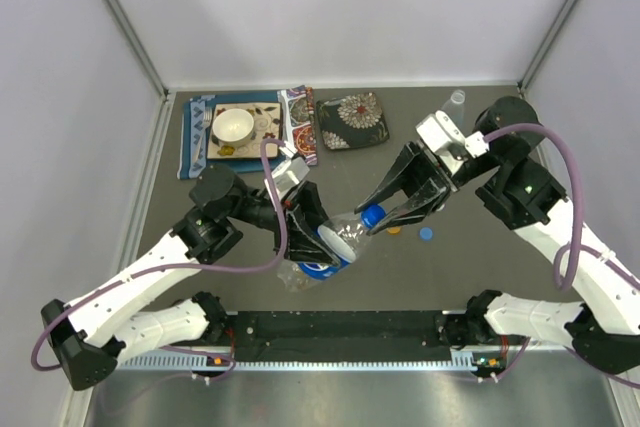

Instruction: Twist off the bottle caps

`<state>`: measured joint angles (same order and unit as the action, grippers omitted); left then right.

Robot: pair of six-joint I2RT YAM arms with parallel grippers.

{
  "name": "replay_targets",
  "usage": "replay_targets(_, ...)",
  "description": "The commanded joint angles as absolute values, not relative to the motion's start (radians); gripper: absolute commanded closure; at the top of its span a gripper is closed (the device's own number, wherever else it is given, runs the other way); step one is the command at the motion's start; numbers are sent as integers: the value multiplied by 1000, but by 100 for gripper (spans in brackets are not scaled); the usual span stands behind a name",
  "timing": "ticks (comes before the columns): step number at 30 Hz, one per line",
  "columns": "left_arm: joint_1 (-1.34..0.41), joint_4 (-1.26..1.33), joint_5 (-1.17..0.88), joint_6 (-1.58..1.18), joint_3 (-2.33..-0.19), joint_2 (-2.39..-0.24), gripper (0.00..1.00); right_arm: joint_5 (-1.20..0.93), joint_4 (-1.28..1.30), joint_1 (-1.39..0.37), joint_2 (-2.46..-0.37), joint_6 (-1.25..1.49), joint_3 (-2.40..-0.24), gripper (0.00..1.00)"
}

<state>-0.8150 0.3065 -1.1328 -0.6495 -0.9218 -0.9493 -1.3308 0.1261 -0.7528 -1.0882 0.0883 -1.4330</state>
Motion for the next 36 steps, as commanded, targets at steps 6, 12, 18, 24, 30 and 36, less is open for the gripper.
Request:
replay_targets(6, -788, 180, -1046, -436, -985, -899, 69, -1303, 176, -716, -1019, 178, -1419, 46)
replay_targets(12, -790, 138, -999, -410, -977, -884, 69, -1174, 207, -713, -1008, 186, -1440, 32)
replay_targets(18, -793, 51, -768, -316, -982, -874, 68, -601, 230, -713, -996, 270, -1496, 23)
replay_targets(24, -834, 5, -556, -215, -974, -862, 68, -266, 316, -712, -1045, 412, -1562, 16)
replay_targets(30, -978, -71, -100, -71, -974, -851, 67, -106, 402, -712, -1077, 575, -1551, 16)
replay_targets(36, -1117, -54, 351, 24, -957, -868, 67, -60, 423, -726, -1106, 667, -1520, 17)
